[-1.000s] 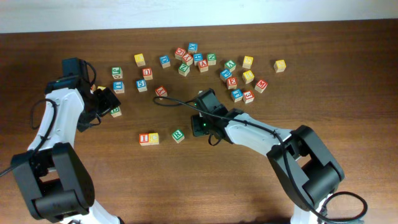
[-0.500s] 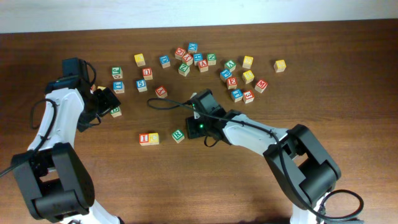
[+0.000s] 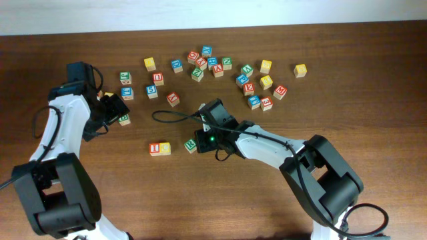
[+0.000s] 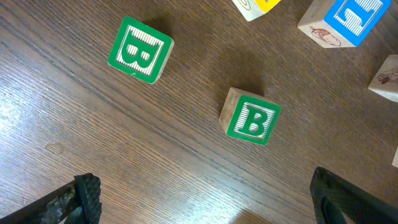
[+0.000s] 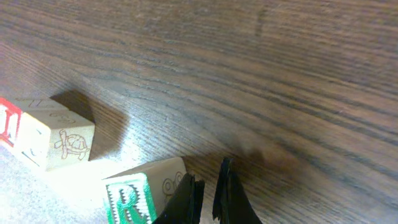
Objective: Spell out ICRA
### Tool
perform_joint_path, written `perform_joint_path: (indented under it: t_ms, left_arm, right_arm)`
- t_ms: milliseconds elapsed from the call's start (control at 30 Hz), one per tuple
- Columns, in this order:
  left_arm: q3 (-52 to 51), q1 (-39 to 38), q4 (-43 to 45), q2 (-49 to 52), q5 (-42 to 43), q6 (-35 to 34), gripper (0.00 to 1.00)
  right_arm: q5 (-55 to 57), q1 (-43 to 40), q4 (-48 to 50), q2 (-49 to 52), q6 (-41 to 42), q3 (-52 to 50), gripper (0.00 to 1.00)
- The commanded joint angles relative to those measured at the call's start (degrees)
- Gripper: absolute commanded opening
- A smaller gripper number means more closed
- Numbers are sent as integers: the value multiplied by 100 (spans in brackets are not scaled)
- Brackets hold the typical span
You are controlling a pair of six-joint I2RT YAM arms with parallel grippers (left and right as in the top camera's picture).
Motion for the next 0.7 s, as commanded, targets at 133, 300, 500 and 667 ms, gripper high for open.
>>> perform_joint_path:
  t_ms: [133,300,500,667]
  left_arm:
    - [52,-9,-7,17,42,28,99]
    - [52,-9,-7,20,42,28,99]
    - [52,-9,-7,20,42,28,99]
    - [52,-9,-7,20,42,28,99]
  right_arm:
    - [-76,181,-109,122,74,-72,4]
    - [-74,181,-232,122,286,-72,4]
    - [-101,181,-544,122,831,-72,4]
    - [-101,181,-651,122,831,-72,4]
